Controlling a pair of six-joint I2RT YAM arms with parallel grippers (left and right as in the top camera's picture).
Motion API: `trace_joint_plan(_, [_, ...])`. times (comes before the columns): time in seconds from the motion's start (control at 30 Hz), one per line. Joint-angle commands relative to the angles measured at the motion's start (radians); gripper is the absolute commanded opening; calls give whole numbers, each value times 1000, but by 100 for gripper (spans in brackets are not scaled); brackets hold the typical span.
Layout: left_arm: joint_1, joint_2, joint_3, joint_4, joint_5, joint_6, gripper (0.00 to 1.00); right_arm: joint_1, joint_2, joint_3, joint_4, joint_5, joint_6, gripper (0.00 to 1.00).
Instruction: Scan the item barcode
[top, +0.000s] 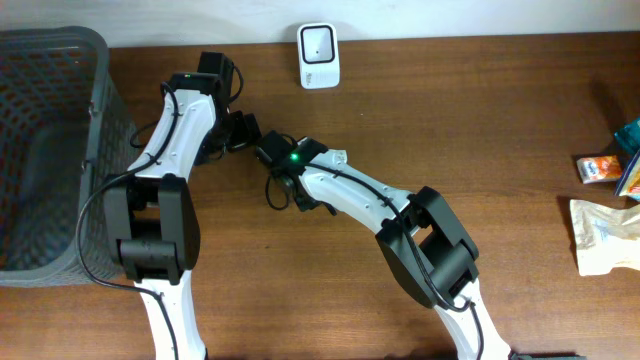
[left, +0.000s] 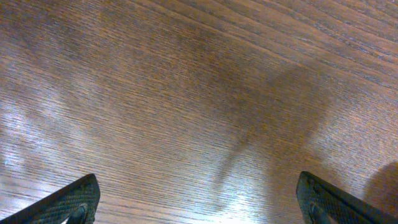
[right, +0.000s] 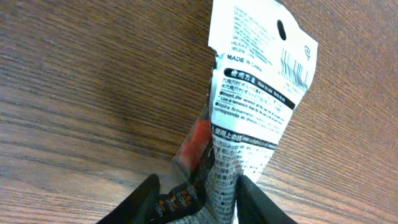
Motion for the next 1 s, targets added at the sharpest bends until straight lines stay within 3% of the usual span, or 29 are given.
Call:
trace_joint_plan(0.0, [-5, -30, -4, -1, -7, 2, 99, 3, 11, 3, 2, -29, 14, 34])
trace_joint_plan(0.27, [-5, -30, -4, -1, -7, 2, 99, -14, 11, 122, -95, -64, 55, 31])
trace_joint_plan(0.5, [-5, -30, -4, -1, -7, 2, 99, -125, 11, 294, -193, -378, 54, 28])
trace_joint_plan(0.73, [-5, -30, -4, -1, -7, 2, 99, -320, 11, 271, -209, -806, 5, 27])
trace_joint_plan(0.97, [-5, -30, -4, -1, -7, 2, 99, -523, 11, 185, -267, -914, -15, 28])
